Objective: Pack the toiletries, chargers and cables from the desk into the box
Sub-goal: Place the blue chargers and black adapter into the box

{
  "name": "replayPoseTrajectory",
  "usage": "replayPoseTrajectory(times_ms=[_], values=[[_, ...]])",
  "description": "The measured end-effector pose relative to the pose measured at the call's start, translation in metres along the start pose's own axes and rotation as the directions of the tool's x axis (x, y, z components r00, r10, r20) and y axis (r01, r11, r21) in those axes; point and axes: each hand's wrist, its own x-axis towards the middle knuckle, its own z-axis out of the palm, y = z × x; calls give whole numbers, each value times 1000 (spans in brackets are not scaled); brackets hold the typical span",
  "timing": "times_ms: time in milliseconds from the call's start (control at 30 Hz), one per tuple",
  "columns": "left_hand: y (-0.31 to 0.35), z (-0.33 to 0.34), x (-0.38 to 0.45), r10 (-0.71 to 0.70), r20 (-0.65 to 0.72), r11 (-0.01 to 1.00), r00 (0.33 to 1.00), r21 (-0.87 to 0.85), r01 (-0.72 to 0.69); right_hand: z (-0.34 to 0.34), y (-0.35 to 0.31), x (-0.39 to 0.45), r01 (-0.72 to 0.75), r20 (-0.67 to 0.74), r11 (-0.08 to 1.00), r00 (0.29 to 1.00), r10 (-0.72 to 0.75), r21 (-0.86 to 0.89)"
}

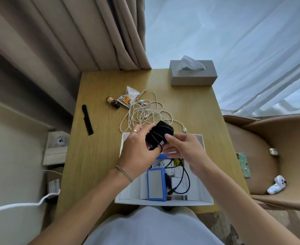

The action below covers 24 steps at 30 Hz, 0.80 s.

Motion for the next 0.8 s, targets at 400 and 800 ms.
replayPoseTrajectory(times_ms=[400,800], values=[[-51,14,-33,-230,388,958,893,-70,278,-52,32,-17,-145,37,871,982,183,-469],[-70,27,-42,-267,415,960,870,38,276,-36,77,-2,-235,-33,680,955,296,-694]])
